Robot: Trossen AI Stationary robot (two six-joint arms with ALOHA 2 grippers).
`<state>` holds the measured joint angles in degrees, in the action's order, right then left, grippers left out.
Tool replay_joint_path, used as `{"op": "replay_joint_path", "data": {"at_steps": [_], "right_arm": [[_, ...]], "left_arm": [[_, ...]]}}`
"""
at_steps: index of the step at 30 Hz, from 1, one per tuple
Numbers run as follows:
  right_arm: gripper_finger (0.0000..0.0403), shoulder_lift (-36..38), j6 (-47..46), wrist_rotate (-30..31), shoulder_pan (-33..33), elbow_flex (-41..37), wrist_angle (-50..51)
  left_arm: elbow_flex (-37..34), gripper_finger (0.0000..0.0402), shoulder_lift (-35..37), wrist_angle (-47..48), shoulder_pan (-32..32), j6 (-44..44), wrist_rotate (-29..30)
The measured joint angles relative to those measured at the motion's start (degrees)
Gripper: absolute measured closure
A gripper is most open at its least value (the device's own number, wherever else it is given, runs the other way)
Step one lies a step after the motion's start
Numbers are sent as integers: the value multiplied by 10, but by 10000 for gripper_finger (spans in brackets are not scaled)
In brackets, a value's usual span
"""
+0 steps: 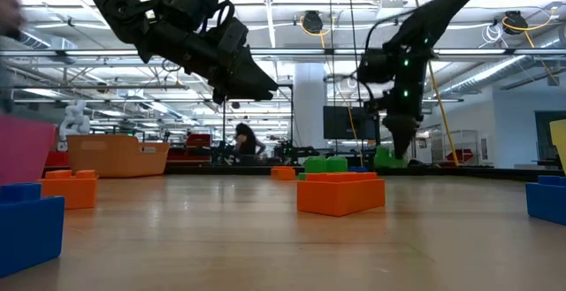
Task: Sort & place blocks by color
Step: Put the game piece into the orange bin
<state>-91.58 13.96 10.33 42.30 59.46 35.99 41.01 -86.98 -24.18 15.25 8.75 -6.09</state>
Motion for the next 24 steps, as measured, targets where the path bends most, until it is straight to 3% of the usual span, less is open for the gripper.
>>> {"op": "replay_joint_path", "data": {"at_steps": [10,18,24], "right_arm": [[294,137,-67,-106,-108,0,-61],[294,159,-83,-109,-227,0,-125],[294,158,-74,-106,-291,0,-162]], "left_arm": [[0,231,0,-49,-8,-5,0],[0,231,0,-100,-28,-17,0],[0,223,0,-92,-49,-112,29]]}}
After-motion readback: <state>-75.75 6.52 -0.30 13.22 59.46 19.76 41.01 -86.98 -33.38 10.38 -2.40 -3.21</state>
